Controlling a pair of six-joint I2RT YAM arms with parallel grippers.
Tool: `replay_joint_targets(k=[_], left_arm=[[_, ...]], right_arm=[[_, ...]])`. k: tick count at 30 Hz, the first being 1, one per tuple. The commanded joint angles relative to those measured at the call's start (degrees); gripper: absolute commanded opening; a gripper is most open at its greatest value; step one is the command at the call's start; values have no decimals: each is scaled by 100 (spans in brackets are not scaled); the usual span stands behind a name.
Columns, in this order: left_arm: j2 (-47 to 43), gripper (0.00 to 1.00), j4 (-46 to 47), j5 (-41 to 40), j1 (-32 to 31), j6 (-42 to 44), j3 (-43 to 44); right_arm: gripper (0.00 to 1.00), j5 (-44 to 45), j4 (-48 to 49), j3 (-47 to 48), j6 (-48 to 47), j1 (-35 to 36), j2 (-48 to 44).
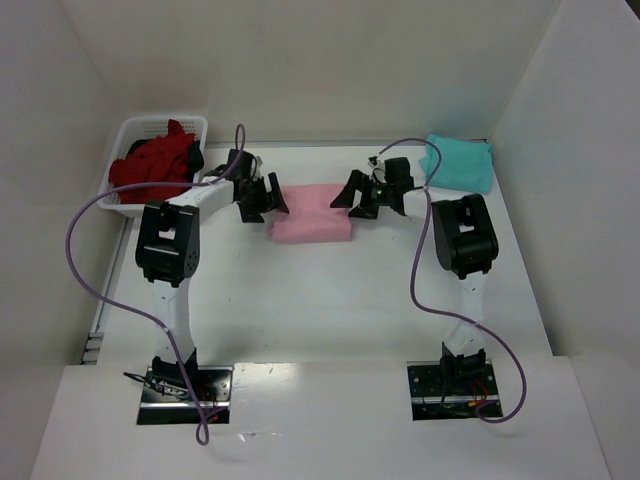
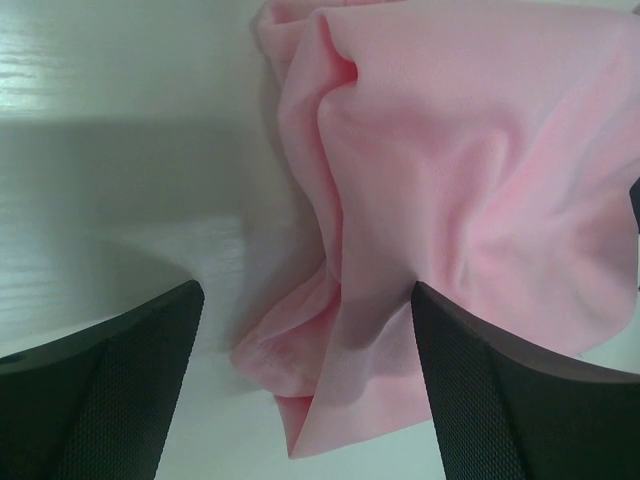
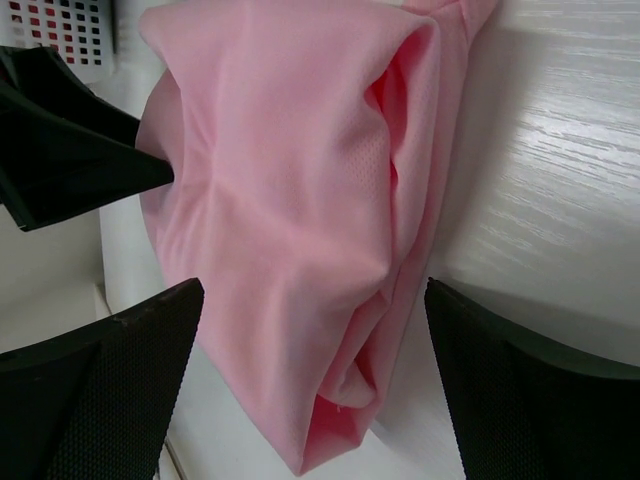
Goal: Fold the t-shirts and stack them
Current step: Put the neatly folded tshirt into the corner of the board with the right arm
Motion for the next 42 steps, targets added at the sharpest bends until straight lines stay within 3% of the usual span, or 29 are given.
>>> replay_joint_targets(k=[1,12,27,34,42], left_arm=[[191,92,223,356,80,91,138],[379,92,65,427,80,205,390],[432,92,-40,427,80,258,390],[493,92,-40,506,80,258,390],[456,92,-216,118,19,286,390]], right_arm=[[96,457,-613,18,-82,196,533],[84,632,-605,-35,141,372,504],[79,791,-605,-35,493,653,504],[68,791,-710,122,682,653,586],[68,1352,-905,44,744,653,247]])
